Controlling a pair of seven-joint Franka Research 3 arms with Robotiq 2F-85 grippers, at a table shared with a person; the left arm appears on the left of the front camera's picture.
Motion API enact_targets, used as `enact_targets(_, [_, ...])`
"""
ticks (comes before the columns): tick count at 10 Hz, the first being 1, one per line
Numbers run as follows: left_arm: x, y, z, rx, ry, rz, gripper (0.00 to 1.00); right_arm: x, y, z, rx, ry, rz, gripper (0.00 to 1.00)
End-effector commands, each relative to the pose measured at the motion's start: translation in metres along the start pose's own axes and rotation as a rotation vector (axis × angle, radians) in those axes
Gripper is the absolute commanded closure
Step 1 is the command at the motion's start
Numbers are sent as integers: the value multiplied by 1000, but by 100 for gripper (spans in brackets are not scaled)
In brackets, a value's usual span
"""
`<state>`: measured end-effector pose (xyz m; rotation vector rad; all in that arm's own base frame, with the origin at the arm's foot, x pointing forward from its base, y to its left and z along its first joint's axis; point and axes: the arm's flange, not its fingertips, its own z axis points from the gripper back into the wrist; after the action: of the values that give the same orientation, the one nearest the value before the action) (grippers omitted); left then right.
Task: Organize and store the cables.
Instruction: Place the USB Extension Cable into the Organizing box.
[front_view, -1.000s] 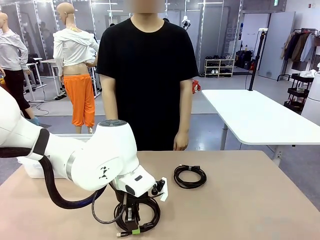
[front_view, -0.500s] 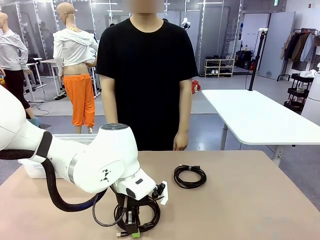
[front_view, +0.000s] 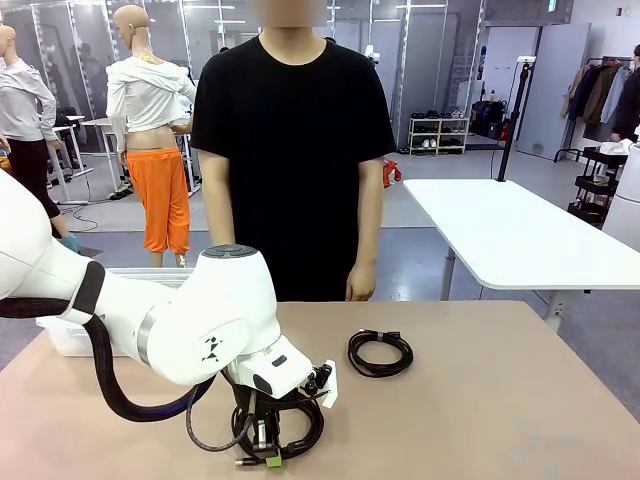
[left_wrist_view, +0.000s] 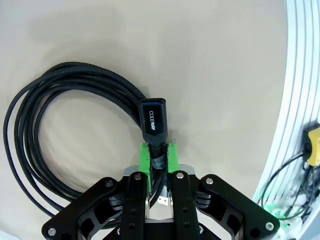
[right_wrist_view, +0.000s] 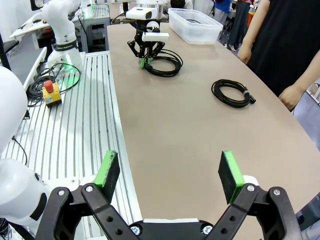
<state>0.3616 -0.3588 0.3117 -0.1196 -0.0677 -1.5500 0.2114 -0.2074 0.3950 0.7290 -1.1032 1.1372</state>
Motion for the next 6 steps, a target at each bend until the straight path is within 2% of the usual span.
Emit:
enact_targets(1, [1,-3,0,7,-18,-16,100,3,-1,3,-4,-14,13,0])
enact_targets(6, [2,-6,0,10,-20,-20,100,3,-1,3,-4,-14,13,0])
